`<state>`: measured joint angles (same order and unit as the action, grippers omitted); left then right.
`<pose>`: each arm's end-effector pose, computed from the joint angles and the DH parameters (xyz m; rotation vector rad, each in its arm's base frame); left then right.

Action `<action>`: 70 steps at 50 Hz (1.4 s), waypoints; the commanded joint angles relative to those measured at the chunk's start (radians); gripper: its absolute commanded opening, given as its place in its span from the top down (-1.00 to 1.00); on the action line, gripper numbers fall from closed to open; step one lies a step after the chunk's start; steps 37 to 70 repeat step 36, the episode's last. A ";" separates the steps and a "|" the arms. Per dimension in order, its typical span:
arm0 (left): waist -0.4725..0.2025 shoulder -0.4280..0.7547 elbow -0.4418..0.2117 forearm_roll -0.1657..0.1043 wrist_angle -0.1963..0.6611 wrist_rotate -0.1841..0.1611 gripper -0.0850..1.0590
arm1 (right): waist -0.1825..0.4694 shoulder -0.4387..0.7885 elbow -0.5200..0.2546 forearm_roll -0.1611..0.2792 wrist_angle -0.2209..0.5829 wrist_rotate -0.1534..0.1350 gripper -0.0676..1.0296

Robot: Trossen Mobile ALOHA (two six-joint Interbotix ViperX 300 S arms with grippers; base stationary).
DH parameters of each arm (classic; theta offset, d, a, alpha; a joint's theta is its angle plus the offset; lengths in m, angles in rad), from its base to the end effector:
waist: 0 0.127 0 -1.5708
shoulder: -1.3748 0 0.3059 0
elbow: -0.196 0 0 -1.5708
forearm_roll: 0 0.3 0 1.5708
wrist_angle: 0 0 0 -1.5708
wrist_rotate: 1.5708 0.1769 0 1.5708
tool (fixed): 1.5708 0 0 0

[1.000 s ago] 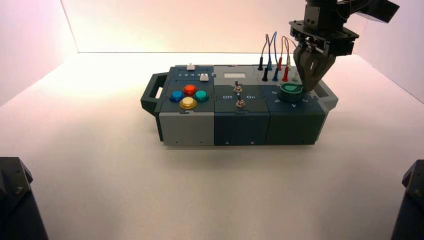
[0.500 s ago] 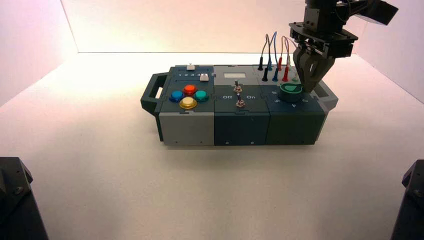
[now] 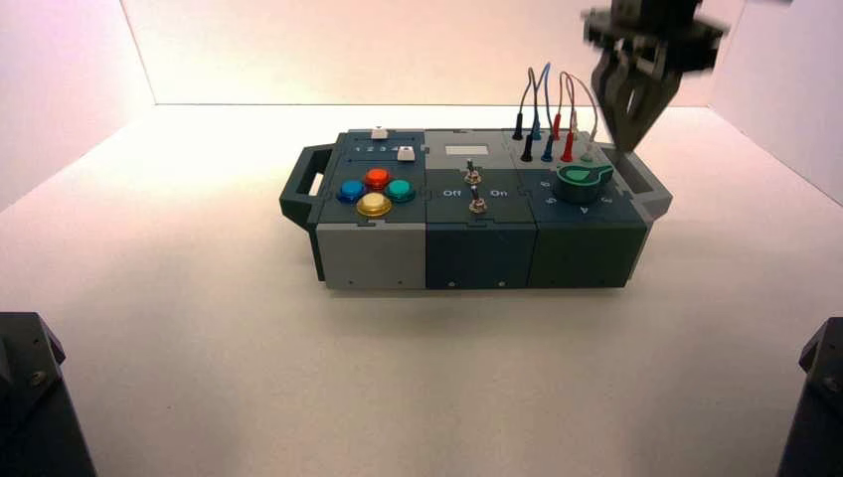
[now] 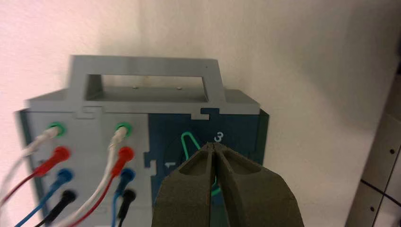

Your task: Turn the knob to position 2.

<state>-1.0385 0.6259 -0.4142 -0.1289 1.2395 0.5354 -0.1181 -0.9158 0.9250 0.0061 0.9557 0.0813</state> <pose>0.2549 -0.4751 0.0980 1.0412 1.1335 -1.2935 0.1978 -0.0226 0.2089 0.1374 0.9589 -0.1451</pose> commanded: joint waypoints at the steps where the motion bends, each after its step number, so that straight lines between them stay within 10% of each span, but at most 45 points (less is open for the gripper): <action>1: -0.005 -0.112 -0.005 -0.003 0.002 -0.008 0.91 | -0.008 0.002 -0.009 0.003 -0.003 -0.005 0.92; 26: 0.006 -0.216 0.224 0.028 -0.021 -0.041 0.91 | -0.008 0.002 -0.005 0.032 -0.006 -0.044 0.92; 70: 0.006 -0.219 0.229 0.031 -0.031 -0.048 0.91 | -0.003 0.005 -0.005 0.034 -0.009 -0.048 0.92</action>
